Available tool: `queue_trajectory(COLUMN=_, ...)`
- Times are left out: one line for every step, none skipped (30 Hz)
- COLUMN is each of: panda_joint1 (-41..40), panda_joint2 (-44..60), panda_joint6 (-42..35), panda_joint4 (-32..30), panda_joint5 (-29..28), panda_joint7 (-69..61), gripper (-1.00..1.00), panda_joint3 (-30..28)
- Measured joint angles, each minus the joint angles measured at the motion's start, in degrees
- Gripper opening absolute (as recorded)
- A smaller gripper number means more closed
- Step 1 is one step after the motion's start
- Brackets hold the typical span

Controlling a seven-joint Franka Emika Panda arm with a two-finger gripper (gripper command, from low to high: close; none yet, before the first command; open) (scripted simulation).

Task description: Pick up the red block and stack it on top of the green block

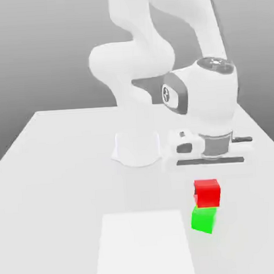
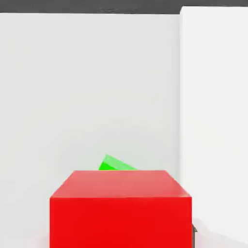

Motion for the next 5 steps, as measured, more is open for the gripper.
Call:
queue_trajectory(panda_joint1=0.11, panda_joint2=1.08, panda_joint6=1.03, panda_joint4=-0.04, panda_joint5=-0.83, panda_joint7=0.6, gripper=-1.0, panda_joint3=-0.23)
queue_trajectory(panda_joint1=0.27, panda_joint2=2.18, panda_joint6=2.09, panda_joint4=-0.1, panda_joint5=-1.63, panda_joint7=1.16, gripper=-1.0, panda_joint3=-0.5)
queue_trajectory(panda_joint1=0.48, panda_joint2=3.28, panda_joint6=3.15, panda_joint4=-0.18, panda_joint5=-2.37, panda_joint7=1.68, gripper=1.0, panda_joint3=-0.82)
queue_trajectory(panda_joint1=0.48, panda_joint2=3.28, panda_joint6=3.15, panda_joint4=-0.18, panda_joint5=-2.37, panda_joint7=1.68, gripper=1.0, panda_joint3=-0.82)
queue_trajectory(panda_joint1=0.48, panda_joint2=3.28, panda_joint6=3.15, panda_joint4=-0.18, panda_joint5=-2.37, panda_joint7=1.68, gripper=1.0, panda_joint3=-0.82)
